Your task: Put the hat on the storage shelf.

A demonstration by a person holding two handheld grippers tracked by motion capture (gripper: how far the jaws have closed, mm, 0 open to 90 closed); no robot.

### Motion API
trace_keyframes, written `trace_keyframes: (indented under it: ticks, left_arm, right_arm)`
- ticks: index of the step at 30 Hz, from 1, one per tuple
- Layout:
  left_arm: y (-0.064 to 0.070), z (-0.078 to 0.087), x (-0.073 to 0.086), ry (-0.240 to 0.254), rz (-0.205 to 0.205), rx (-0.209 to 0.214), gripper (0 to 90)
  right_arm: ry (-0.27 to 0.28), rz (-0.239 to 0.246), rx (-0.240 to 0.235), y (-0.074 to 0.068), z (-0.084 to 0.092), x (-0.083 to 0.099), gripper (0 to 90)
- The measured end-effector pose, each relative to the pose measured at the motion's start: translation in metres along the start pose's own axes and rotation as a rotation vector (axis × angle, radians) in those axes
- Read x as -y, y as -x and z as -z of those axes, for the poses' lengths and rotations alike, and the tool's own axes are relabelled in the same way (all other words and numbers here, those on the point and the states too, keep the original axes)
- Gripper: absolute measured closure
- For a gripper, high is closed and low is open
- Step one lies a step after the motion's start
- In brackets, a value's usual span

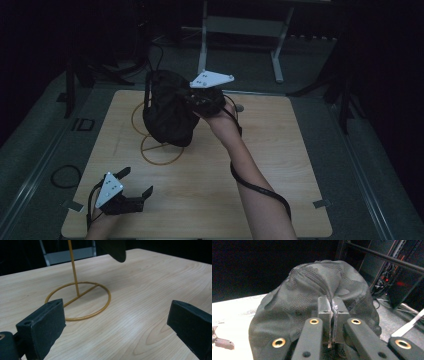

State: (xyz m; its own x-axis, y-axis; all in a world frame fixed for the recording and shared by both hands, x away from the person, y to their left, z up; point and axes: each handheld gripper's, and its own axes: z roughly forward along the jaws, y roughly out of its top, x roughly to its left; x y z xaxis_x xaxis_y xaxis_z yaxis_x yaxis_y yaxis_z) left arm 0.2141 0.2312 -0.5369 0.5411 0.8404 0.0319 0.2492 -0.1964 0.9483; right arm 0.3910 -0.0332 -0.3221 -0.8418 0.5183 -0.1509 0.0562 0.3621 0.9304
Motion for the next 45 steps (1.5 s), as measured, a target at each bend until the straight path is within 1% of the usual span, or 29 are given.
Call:
trace_keyframes:
  ticks: [3,4,5,6,7,8,10,12,13,14,17,20,23,25,27,29,32,35,41,42,45]
  left_arm:
    - [0.000,-0.001,0.001,-0.011,0.004,0.009,2.1]
    - [-0.001,-0.001,0.001,-0.008,0.008,0.005,2.0]
    - [-0.001,-0.001,0.001,-0.008,0.008,0.005,2.1]
    - [-0.002,0.000,0.001,0.000,0.029,0.006,2.1]
    - [-0.003,0.000,0.001,0.006,0.039,0.003,2.1]
    - [-0.004,0.001,0.001,0.004,0.041,0.000,2.1]
    - [-0.005,0.001,0.001,0.008,0.039,0.004,2.1]
    - [-0.005,0.000,0.002,-0.004,0.034,0.010,2.1]
    - [-0.005,0.001,0.002,-0.004,0.032,0.010,2.1]
    - [-0.005,0.000,0.002,-0.008,0.032,0.009,2.1]
    - [-0.005,-0.001,0.003,-0.009,0.029,0.014,2.1]
    - [-0.004,-0.001,0.003,-0.013,0.026,0.018,2.2]
    - [-0.004,-0.001,0.003,-0.010,0.033,0.023,2.2]
    - [-0.004,-0.001,0.004,-0.012,0.031,0.025,2.2]
    - [-0.004,-0.001,0.004,-0.013,0.033,0.027,2.1]
    - [-0.004,-0.002,0.004,-0.014,0.032,0.031,2.2]
    - [-0.002,-0.002,0.004,-0.017,0.029,0.036,2.2]
    - [-0.002,-0.003,0.004,-0.015,0.031,0.037,2.1]
    - [-0.003,-0.002,0.004,-0.014,0.036,0.035,2.1]
    - [-0.003,-0.002,0.004,-0.011,0.038,0.035,2.1]
    - [-0.002,-0.002,0.003,-0.006,0.043,0.035,2.2]
  right_arm:
    - [-0.014,-0.018,-0.011,-0.001,-0.012,0.003,87.5]
    - [-0.019,-0.022,-0.013,-0.002,-0.016,0.004,87.5]
    - [-0.019,-0.022,-0.013,-0.002,-0.016,0.004,87.5]
    - [-0.024,-0.022,-0.011,-0.003,-0.020,0.004,87.5]
    - [-0.032,-0.023,-0.016,-0.005,-0.027,0.005,87.4]
    - [-0.038,-0.025,-0.017,-0.006,-0.030,0.005,87.4]
    - [-0.052,-0.026,-0.021,-0.007,-0.037,0.004,87.4]
    - [-0.066,-0.027,-0.028,-0.008,-0.042,0.003,87.4]
    - [-0.068,-0.035,-0.029,-0.008,-0.045,0.003,87.3]
    - [-0.074,-0.031,-0.030,-0.008,-0.047,0.003,87.2]
    - [-0.079,-0.040,-0.031,-0.010,-0.053,0.001,86.6]
    - [-0.085,-0.058,-0.044,-0.010,-0.059,0.002,83.7]
    - [-0.086,-0.083,-0.073,-0.011,-0.063,0.005,75.0]
    - [-0.079,-0.089,-0.075,-0.013,-0.065,0.006,67.5]
    - [-0.084,-0.091,-0.077,-0.014,-0.066,0.007,64.0]
    - [-0.092,-0.090,-0.061,-0.014,-0.067,0.008,60.3]
    - [-0.089,-0.103,-0.068,-0.011,-0.065,0.009,55.4]
    - [-0.088,-0.104,-0.063,-0.010,-0.064,0.009,51.7]
    - [-0.085,-0.115,-0.067,-0.006,-0.060,0.009,48.4]
    - [-0.083,-0.116,-0.063,-0.006,-0.059,0.009,47.2]
    - [-0.083,-0.119,-0.073,-0.005,-0.055,0.010,41.7]
